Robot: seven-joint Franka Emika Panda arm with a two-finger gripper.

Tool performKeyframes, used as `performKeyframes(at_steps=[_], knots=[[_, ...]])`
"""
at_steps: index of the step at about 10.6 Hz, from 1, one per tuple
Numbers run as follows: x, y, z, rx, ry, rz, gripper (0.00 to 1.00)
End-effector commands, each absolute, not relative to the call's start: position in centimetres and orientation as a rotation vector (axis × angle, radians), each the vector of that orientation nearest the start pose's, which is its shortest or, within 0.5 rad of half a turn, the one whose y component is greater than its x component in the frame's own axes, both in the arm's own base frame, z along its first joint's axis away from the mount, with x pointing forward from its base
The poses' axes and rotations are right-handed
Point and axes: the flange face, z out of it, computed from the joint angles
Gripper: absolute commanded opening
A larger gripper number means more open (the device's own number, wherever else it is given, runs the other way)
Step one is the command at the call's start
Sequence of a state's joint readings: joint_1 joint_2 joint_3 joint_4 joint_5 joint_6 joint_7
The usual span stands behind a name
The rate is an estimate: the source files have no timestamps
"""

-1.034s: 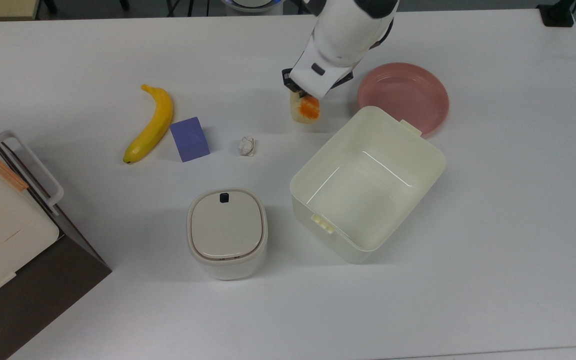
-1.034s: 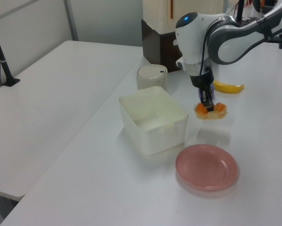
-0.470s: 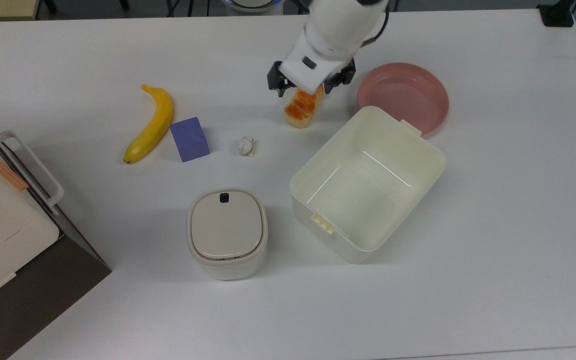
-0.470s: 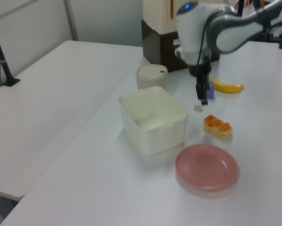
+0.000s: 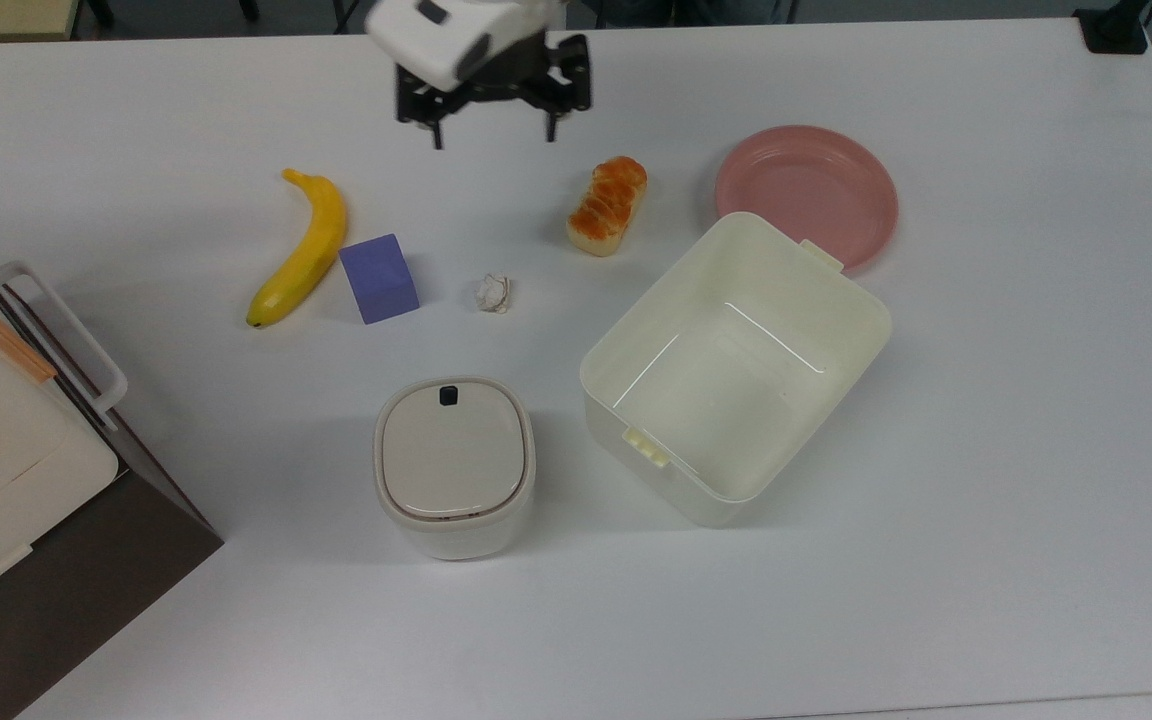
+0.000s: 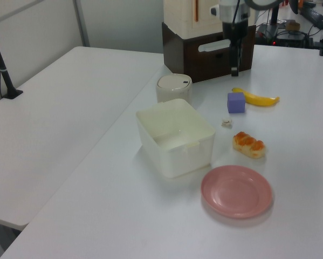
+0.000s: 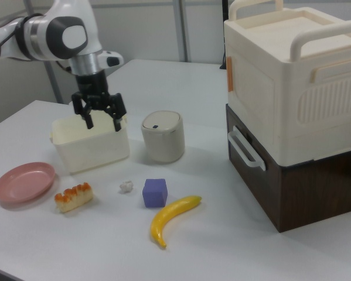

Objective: Put the bread on the table

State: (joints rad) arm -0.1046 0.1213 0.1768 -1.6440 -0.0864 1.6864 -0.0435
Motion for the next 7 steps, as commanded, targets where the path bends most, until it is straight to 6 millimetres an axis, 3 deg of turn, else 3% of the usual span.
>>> performKeyframes(at_steps=[1,3,7], knots=[[58.2,-0.9,55.8,-3.194,-0.132,0.089,1.00],[57.6,-1.7,57.0,-3.197,-0.086,0.070,1.00],[57.5,-2.1,57.1,-3.127,0.001,0.057,1.00]])
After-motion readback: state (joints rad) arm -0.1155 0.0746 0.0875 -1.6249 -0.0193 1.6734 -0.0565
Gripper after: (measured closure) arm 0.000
